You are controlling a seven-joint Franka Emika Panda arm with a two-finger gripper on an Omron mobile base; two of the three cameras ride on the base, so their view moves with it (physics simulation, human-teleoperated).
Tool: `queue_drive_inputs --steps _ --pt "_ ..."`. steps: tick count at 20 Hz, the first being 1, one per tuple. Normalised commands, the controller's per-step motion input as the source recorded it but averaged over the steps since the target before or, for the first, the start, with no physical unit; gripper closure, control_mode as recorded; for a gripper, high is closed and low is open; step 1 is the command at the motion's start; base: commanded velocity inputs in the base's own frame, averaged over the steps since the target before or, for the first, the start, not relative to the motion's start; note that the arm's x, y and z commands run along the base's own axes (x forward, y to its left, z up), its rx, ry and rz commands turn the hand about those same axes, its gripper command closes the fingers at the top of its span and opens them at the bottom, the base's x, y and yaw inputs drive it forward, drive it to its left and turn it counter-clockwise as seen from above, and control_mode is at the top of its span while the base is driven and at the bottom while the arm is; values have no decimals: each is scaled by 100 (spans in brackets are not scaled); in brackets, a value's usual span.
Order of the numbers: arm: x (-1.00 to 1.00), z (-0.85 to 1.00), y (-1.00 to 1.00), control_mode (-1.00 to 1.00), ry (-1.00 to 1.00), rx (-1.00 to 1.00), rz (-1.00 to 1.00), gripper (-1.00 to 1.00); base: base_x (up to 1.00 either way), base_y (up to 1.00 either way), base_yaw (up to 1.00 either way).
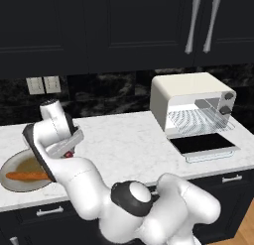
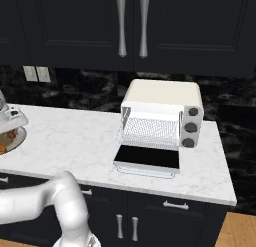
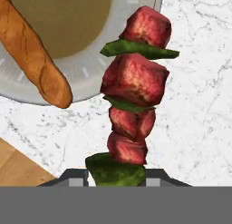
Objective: Pick up the kebab skewer and baguette bread, and place them inside the toaster oven. Close the toaster oven door and start by setting the timer.
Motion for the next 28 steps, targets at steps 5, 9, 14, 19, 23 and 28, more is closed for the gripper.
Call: queue_drive_inputs --steps 5,9,14,19,23,28 --pt "-61 36 -100 -100 -1 0 -1 100 0 0 0" --pt "-8 54 -100 -100 8 0 -15 100 0 0 0" --pt "-3 54 -100 -100 5 0 -18 100 0 0 0" --pt "-4 26 -100 -100 1 0 -15 100 0 0 0" --pt "-6 3 -100 -100 0 0 -13 100 0 0 0" --pt "0 0 -100 -100 0 0 -13 100 0 0 0"
